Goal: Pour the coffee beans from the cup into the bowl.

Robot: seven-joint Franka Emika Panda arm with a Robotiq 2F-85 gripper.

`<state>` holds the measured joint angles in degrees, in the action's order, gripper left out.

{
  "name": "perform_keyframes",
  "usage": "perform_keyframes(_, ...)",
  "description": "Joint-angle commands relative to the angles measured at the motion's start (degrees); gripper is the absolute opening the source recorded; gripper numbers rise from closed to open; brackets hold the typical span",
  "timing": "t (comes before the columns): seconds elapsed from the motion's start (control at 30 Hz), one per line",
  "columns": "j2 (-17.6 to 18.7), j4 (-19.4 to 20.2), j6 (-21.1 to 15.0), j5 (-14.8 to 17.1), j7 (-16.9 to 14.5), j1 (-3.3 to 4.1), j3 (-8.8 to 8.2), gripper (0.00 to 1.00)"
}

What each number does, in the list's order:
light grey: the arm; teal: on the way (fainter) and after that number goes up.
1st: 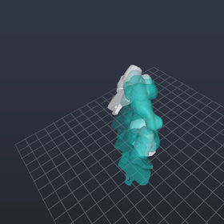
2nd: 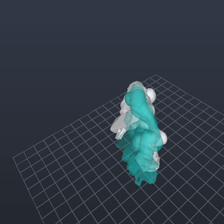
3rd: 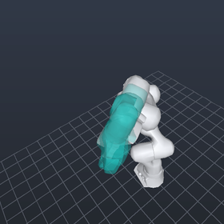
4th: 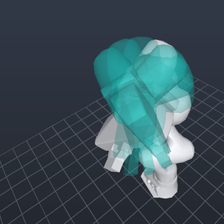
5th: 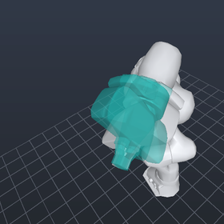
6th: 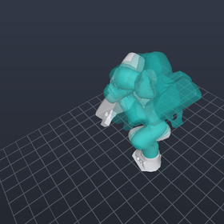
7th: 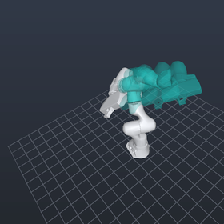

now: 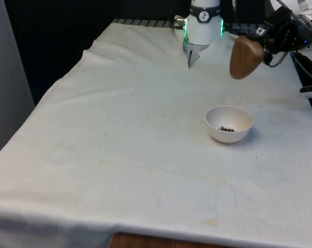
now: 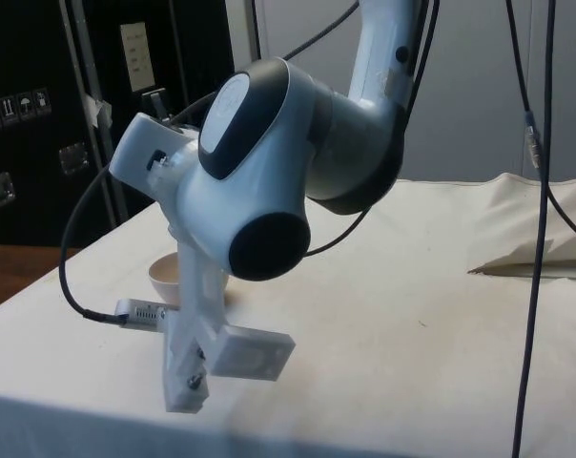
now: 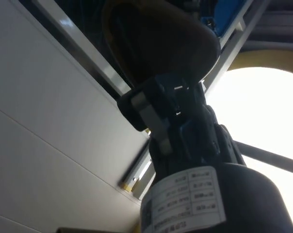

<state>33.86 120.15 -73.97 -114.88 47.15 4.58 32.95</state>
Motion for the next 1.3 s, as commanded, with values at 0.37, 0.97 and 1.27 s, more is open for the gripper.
perform_keyframes(0.37,0.2,-0.1,0.9,-0.2,0.2,0.11,0.06,0.0)
perform_keyframes(0.97,-0.4,0.2,1.4,0.6,5.2,-0.97,0.29,0.0)
perform_keyframes(1.27,-0.7,0.1,1.8,0.4,6.2,-1.03,0.06,0.0)
